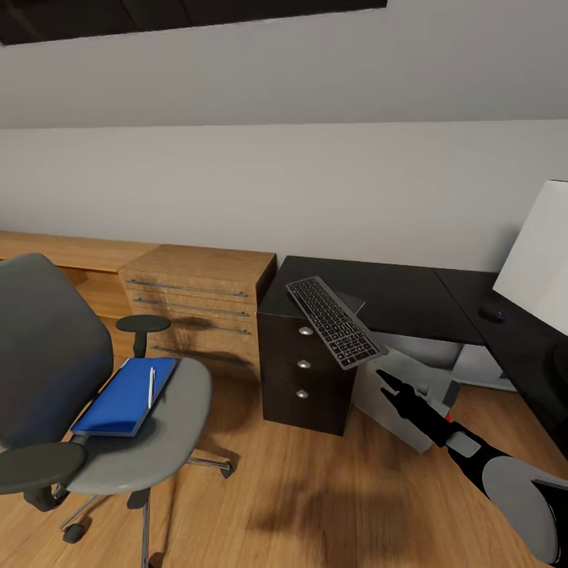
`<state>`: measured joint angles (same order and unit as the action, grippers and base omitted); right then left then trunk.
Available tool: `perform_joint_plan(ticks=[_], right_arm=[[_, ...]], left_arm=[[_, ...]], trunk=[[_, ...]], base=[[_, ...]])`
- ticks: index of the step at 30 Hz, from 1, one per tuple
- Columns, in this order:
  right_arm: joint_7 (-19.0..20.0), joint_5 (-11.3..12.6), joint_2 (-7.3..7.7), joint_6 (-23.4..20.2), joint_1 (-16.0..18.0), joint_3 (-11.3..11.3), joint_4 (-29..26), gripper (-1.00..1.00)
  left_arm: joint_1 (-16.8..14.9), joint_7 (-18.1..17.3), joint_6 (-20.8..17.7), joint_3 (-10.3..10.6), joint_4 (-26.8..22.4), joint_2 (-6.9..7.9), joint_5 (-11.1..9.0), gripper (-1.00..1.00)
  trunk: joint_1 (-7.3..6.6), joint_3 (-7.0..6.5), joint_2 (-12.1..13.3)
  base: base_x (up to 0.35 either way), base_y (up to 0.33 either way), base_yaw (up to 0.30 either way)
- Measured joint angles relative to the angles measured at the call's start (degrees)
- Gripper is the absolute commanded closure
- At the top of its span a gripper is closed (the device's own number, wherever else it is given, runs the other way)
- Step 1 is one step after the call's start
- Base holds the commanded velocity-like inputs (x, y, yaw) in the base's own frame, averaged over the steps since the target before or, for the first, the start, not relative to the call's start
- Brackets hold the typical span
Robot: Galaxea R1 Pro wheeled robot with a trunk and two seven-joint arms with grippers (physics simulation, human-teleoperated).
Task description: In the bedroom, organize the workspace by keeping the computer under the desk, ensuring the monitor is on the desk, placing the keyboard on the desk next to the monitor, placing the mouse on the desk next to the keyboard, moving the folder from the swivel chair onto the desk next to the mouse, stacking the notebook on top of the folder with the pen on top of the notebook, and positioning the swivel chair next to the desk.
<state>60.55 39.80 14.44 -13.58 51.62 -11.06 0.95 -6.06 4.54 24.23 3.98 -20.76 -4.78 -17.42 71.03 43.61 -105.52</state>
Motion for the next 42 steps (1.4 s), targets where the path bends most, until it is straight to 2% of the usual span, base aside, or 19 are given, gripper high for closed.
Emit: perform_joint_plan(ticks=[35, 42], right_arm=[[0.31, 0.15, 0.07, -0.74, 0.00, -0.06, 0.00, -1.00], [2.72, 1.48, 0.21, -5.03, 0.00, -0.17, 0.02, -1.00]], left_arm=[[-0.01, 0.08, 0.09, -0.01, 0.26, 0.00, -0.01, -1.00], [0.01, 0.08, 0.09, -0.01, 0.26, 0.00, -0.01, -1.00]], trunk=[[0.00, 0.00, 0.00], [0.00, 0.00, 0.00]], base=[[0.017, 0.000, 0.000], [0.000, 0.000, 0.000]])
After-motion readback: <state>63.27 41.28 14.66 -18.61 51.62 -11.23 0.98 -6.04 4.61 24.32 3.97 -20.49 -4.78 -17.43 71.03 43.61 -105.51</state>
